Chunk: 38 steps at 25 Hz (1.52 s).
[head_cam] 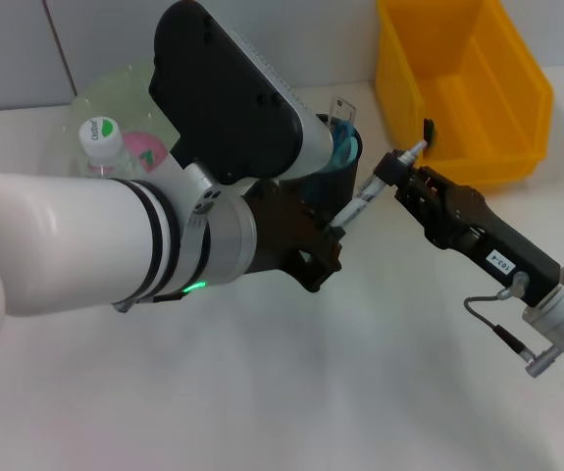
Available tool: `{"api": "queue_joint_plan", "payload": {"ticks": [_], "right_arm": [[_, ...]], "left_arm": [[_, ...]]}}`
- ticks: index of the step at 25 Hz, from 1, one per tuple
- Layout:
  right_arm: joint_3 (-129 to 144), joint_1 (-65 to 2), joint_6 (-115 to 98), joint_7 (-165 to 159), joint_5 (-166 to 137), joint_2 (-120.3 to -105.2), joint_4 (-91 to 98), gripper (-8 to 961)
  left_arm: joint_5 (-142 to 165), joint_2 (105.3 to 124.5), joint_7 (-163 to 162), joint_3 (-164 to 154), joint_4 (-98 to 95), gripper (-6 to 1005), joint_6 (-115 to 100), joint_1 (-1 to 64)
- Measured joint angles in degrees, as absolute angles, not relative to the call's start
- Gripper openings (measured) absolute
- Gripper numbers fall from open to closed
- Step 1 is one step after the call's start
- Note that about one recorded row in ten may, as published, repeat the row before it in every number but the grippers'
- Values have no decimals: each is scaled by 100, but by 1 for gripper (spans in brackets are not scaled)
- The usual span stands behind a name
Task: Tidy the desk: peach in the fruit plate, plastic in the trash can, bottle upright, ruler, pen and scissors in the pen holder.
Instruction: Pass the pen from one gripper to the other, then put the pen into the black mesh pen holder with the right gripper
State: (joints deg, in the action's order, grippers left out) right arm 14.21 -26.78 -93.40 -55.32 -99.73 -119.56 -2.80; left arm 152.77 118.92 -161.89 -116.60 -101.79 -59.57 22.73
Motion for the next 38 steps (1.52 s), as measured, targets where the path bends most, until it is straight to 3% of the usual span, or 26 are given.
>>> {"api": "queue_joint_plan", "payload": {"ticks": [4,9,15,18,21,24,26,29,35,38], "right_arm": [[1413,-2666,-9334,-5485,-9962,-11958,-315,166],[1278,-2628,-9311,-5477,-9946,-11961,-358,141],[1180,-2570,-9332,-5470,-9942,-11961,-335,133],[1045,-2556,-9427,-5306,-9940,-11950,-274,133],[799,-2605,-9640,-4975,-9939,-11943,-174,133],[494,-2873,-9807,-4786,-9939,-11934,114,133],[439,-2953,-9833,-4718,-9939,-11937,181,133],[313,-3268,-9853,-4503,-9939,-11936,381,133],[300,-3505,-9817,-4499,-9940,-11933,599,132],[310,-3536,-9813,-4499,-9940,-11929,683,132]], "left_arm": [[15267,11899,-16194,-11674,-10179,118,-5897,2263],[15276,11896,-16195,-11810,-10216,222,-5812,2233],[15308,11885,-16214,-11781,-10422,415,-5776,2040],[15393,11866,-16149,-11750,-10709,675,-5588,1663],[15431,11854,-15585,-11788,-10974,703,-4754,843],[15431,11854,-15585,-11788,-10974,730,-4754,843],[15321,11840,-14759,-11983,-11002,749,-3263,-69],[15219,11814,-14353,-12157,-10939,767,-2046,-589],[15116,11787,-14287,-12242,-10856,765,-1397,-805],[14977,11665,-14274,-12363,-10845,764,-1301,-791]]}}
